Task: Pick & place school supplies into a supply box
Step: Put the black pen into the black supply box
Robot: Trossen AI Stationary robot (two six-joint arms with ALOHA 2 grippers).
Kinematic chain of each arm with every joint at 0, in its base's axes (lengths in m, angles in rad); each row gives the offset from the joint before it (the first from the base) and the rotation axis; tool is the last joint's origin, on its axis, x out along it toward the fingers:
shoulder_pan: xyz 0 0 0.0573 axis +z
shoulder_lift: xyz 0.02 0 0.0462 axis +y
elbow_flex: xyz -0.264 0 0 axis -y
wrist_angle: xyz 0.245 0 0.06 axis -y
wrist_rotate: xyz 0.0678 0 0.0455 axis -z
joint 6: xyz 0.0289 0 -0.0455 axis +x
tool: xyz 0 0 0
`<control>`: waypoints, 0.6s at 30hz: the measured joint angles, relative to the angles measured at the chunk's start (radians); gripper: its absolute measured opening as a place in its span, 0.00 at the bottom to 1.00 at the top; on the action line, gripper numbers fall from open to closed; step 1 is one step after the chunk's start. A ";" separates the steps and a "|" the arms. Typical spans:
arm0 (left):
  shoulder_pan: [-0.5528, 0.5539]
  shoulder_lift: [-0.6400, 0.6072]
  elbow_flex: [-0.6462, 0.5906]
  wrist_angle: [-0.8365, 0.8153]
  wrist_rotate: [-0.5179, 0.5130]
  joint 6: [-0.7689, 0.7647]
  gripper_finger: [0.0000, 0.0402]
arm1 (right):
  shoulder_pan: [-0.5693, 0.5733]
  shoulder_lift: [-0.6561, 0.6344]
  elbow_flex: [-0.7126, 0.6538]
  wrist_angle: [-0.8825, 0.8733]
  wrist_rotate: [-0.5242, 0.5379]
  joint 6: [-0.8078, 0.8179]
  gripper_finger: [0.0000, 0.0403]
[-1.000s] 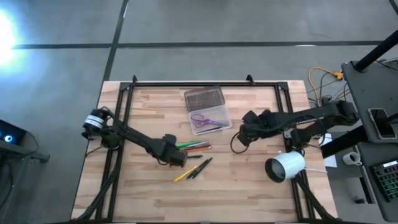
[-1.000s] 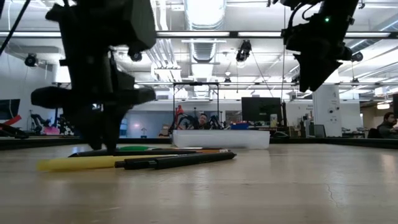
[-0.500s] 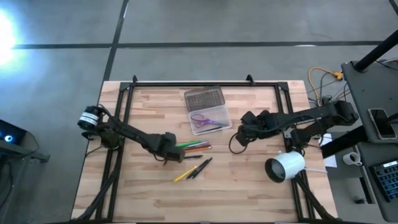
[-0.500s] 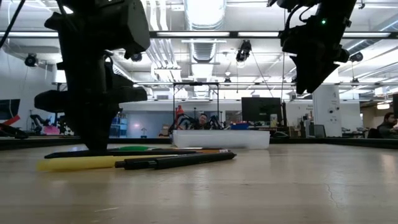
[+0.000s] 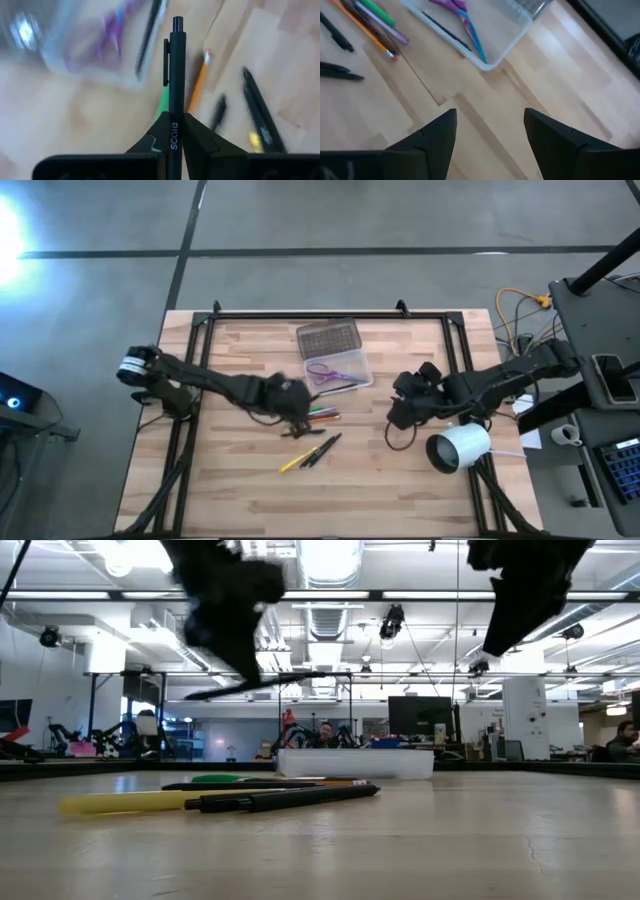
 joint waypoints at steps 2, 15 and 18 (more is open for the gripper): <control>0.081 0.029 0.058 -0.004 0.000 0.176 0.03 | 0.013 0.002 0.000 0.000 0.019 0.030 0.55; 0.449 0.425 0.517 0.011 0.403 0.859 0.03 | 0.013 0.012 -0.001 -0.004 0.044 0.318 0.55; 0.449 0.565 0.659 -0.073 0.408 0.892 0.05 | 0.011 0.019 -0.001 -0.004 0.044 0.372 0.56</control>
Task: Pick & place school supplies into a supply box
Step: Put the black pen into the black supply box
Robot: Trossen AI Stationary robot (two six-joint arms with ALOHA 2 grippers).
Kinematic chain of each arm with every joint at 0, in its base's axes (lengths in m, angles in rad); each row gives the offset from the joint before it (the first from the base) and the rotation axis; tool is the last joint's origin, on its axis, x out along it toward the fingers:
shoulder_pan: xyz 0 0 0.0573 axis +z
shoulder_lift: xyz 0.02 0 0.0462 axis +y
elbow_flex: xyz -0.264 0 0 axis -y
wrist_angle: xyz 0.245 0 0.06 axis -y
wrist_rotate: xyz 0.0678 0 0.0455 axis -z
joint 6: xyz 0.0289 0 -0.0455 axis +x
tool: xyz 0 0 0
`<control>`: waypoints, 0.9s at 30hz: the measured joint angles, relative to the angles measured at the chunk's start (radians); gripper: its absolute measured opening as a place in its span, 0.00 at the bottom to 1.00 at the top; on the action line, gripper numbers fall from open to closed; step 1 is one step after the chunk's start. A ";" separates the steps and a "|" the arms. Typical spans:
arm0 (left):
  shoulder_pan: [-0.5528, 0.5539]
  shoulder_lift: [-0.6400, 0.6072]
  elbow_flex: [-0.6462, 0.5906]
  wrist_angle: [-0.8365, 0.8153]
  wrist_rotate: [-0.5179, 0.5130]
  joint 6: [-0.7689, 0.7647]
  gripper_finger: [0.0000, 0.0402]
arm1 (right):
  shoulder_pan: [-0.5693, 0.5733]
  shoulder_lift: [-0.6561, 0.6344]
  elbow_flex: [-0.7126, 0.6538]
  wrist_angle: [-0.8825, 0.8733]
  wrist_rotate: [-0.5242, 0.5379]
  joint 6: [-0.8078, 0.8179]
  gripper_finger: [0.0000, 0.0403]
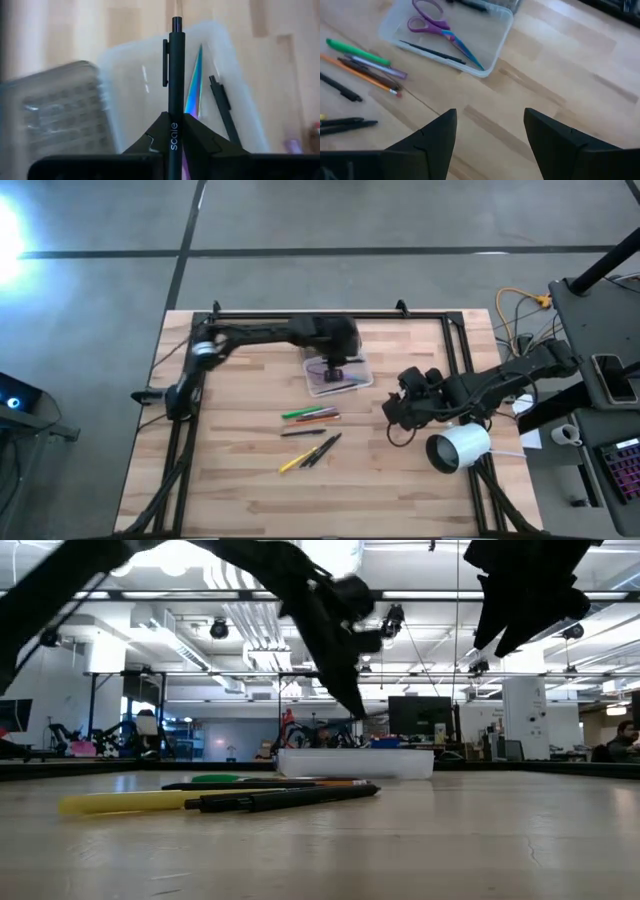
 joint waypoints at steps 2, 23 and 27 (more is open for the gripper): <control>0.016 0.087 0.095 -0.076 0.008 -0.001 0.06 | -0.001 0.003 0.000 0.000 0.002 0.034 0.56; 0.058 0.067 0.166 -0.284 0.028 -0.125 0.28 | -0.056 0.005 0.011 0.062 -0.063 -0.234 0.56; 0.003 -0.195 -0.060 -0.195 0.030 -0.169 0.29 | -0.087 0.021 0.007 0.182 -0.201 -0.566 0.56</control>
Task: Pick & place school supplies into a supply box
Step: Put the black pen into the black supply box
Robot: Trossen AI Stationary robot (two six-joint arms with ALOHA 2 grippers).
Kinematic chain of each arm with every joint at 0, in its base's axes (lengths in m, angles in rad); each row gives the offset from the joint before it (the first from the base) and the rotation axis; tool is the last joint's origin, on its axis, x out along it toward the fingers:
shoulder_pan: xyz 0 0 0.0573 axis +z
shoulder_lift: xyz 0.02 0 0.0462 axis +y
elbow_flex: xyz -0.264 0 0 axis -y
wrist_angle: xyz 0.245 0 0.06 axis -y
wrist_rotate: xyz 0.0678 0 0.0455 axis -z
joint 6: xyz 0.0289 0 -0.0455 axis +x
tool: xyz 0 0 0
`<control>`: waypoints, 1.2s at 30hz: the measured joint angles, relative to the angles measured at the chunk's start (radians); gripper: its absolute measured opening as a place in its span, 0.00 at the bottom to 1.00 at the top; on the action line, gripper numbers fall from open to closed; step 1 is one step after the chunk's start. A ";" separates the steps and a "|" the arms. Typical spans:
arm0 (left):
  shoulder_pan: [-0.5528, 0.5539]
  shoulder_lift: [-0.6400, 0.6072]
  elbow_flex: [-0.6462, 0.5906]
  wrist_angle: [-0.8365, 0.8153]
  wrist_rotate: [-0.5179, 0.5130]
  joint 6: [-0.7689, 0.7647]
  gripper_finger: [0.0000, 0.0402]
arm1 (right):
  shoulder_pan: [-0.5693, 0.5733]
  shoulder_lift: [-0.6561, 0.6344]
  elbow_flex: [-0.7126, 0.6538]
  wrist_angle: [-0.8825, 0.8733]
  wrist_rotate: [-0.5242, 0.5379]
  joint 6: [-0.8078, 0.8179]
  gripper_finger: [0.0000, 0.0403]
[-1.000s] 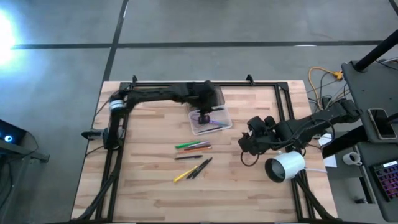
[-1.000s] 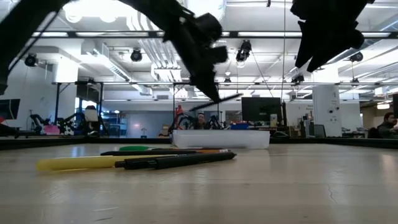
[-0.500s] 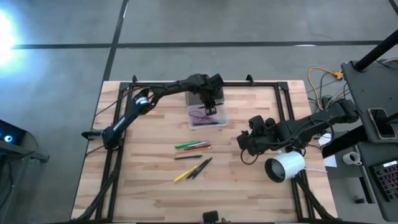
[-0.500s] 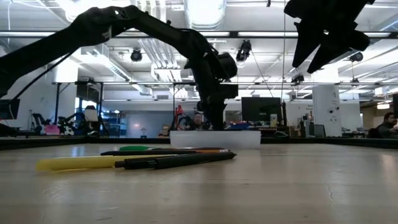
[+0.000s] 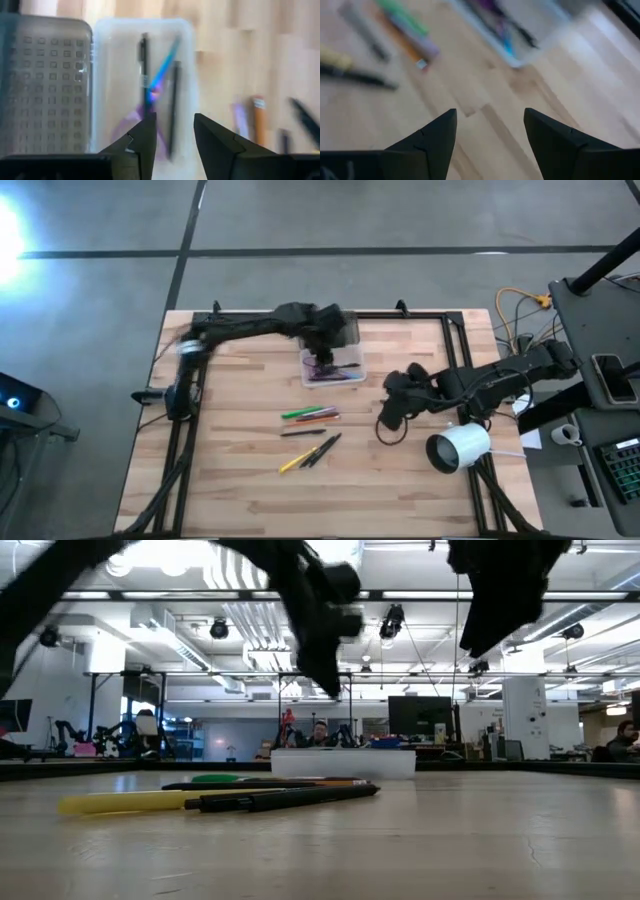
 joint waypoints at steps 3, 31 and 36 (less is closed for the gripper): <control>-0.056 -0.241 -0.301 0.168 -0.001 -0.122 0.29 | -0.006 0.037 -0.001 0.071 -0.060 -0.291 0.56; -0.473 -1.016 -1.218 0.771 -0.336 -0.970 0.20 | -0.041 0.730 0.332 0.267 -0.439 -0.882 0.41; -0.473 -1.016 -1.220 0.770 -0.352 -0.970 0.20 | -0.041 0.781 0.379 0.278 -0.439 -0.886 0.40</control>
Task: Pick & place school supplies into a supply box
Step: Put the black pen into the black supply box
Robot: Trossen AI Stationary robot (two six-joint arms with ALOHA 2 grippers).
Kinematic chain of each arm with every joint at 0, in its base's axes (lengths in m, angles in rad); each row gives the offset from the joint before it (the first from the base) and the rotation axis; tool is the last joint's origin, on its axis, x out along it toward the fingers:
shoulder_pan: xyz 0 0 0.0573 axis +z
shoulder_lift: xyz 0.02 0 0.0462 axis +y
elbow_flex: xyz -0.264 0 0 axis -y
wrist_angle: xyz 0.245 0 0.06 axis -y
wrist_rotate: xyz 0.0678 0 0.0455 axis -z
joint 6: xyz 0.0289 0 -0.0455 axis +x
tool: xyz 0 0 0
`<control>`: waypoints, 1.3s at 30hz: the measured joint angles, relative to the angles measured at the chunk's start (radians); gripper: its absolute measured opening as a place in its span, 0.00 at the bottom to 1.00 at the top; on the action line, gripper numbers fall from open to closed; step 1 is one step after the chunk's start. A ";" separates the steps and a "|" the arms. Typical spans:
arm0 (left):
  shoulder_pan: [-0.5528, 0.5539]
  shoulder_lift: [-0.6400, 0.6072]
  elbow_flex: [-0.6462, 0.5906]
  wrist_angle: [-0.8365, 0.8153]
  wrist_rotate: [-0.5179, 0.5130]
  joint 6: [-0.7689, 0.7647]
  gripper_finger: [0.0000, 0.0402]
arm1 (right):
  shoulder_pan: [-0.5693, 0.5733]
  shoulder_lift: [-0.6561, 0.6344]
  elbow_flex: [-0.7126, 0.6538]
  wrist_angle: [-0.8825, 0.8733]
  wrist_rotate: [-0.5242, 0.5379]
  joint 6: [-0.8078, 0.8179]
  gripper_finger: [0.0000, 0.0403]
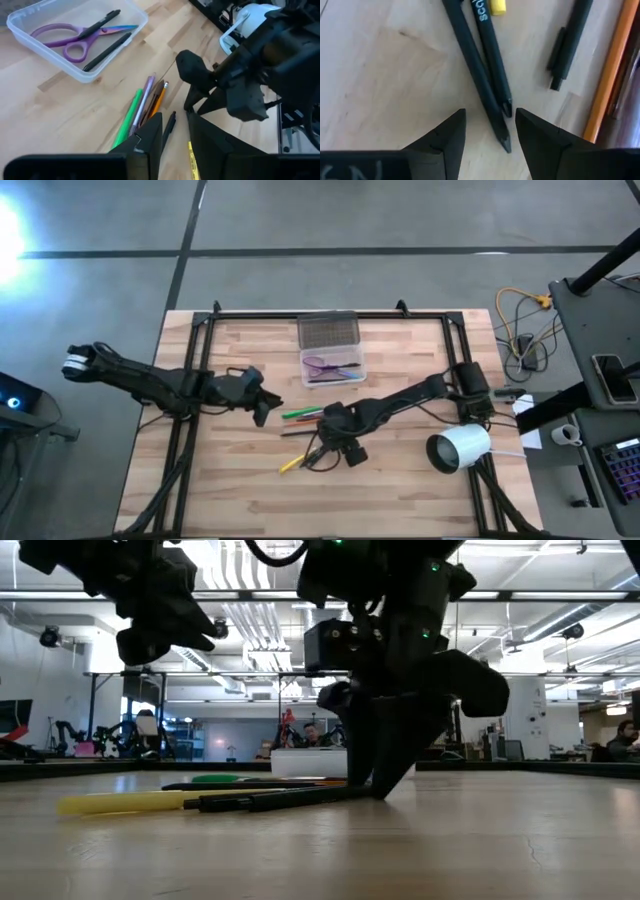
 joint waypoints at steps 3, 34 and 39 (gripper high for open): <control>0.000 0.010 0.000 -0.001 0.000 0.000 0.20 | 0.000 0.023 0.033 -0.012 -0.025 -0.017 0.38; 0.000 0.014 -0.002 -0.004 -0.023 -0.012 0.20 | 0.026 -0.104 -0.004 -0.051 0.183 0.145 0.47; 0.000 0.014 -0.002 -0.005 -0.025 -0.012 0.20 | 0.030 -0.055 -0.007 0.014 0.132 0.129 0.48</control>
